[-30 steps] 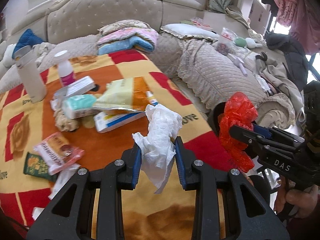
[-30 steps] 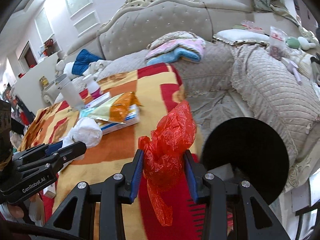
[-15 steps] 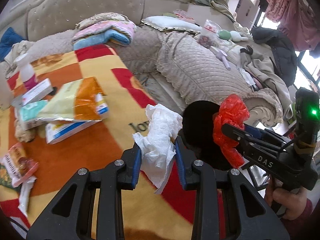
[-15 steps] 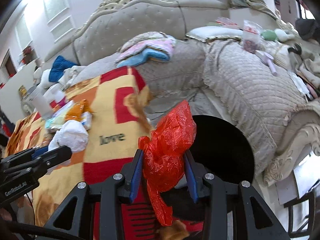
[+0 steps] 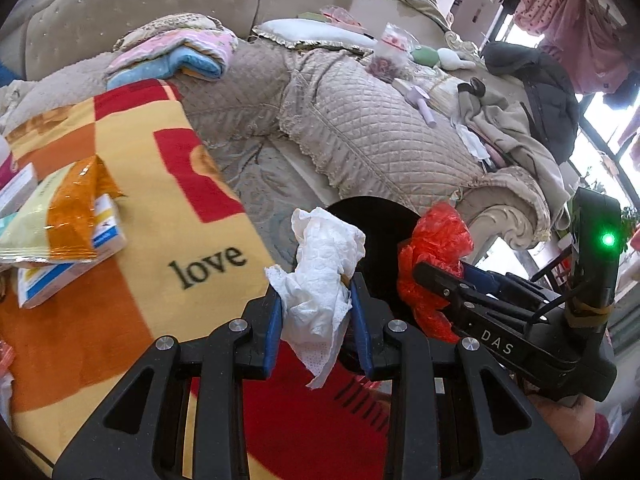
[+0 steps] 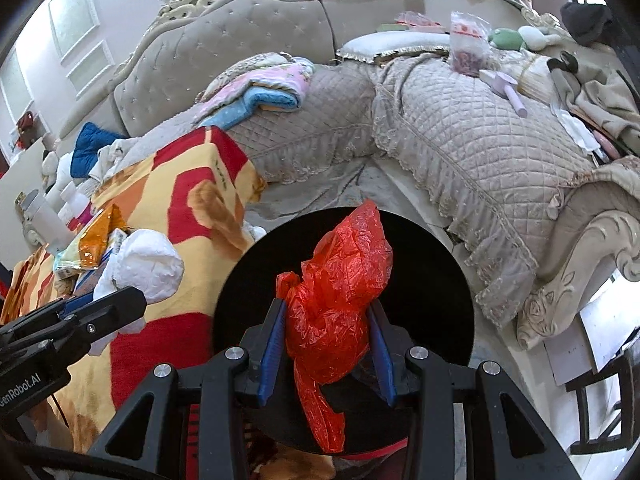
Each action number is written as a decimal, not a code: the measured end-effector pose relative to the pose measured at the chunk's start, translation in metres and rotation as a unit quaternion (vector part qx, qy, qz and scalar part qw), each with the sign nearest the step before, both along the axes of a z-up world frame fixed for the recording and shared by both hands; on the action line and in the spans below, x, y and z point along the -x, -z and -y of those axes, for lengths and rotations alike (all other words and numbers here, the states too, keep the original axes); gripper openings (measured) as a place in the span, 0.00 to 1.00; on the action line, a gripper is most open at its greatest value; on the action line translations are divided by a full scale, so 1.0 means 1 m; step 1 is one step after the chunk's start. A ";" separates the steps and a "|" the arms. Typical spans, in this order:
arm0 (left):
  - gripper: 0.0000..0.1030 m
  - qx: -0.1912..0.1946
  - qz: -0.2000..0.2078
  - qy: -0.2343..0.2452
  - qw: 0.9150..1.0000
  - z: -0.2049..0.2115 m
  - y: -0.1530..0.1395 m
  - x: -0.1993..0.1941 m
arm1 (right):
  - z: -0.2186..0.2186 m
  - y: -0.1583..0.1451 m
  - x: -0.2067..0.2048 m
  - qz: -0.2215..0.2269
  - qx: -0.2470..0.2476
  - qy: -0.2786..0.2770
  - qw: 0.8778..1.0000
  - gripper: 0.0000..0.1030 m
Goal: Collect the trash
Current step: 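Carry tissue and red bag over the black bin and open both tools, then move both open tools back over the blanket, then grasp the white medicine box with the left tool, then grasp the pink-white bread packet with the right tool, then carry box and packet over the black bin and open both tools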
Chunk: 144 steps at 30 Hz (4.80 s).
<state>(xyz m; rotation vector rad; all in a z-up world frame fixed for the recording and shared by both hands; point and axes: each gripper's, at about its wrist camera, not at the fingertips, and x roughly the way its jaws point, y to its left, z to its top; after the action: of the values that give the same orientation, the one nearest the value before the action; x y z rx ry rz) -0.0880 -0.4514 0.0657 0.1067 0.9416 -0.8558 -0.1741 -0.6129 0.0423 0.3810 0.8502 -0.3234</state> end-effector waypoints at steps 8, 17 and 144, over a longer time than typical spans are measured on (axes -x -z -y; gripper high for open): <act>0.48 0.025 -0.018 0.014 0.999 0.008 0.006 -0.003 | 0.017 0.004 0.005 0.001 -0.003 0.031 1.000 0.56; 0.58 0.016 -0.008 0.010 1.000 0.001 0.002 0.000 | 0.015 -0.002 0.011 0.007 -0.005 0.032 0.999 0.61; 0.26 -0.070 0.036 -0.222 0.972 -0.246 -0.021 -0.020 | -0.241 -0.037 -0.069 0.050 0.009 -0.257 0.965 0.55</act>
<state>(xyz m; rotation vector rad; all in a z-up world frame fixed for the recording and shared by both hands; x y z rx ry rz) -0.0678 -0.2052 0.0864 0.0447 0.9098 -0.3700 -0.1055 -0.3723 0.0789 0.1473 0.8151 0.1697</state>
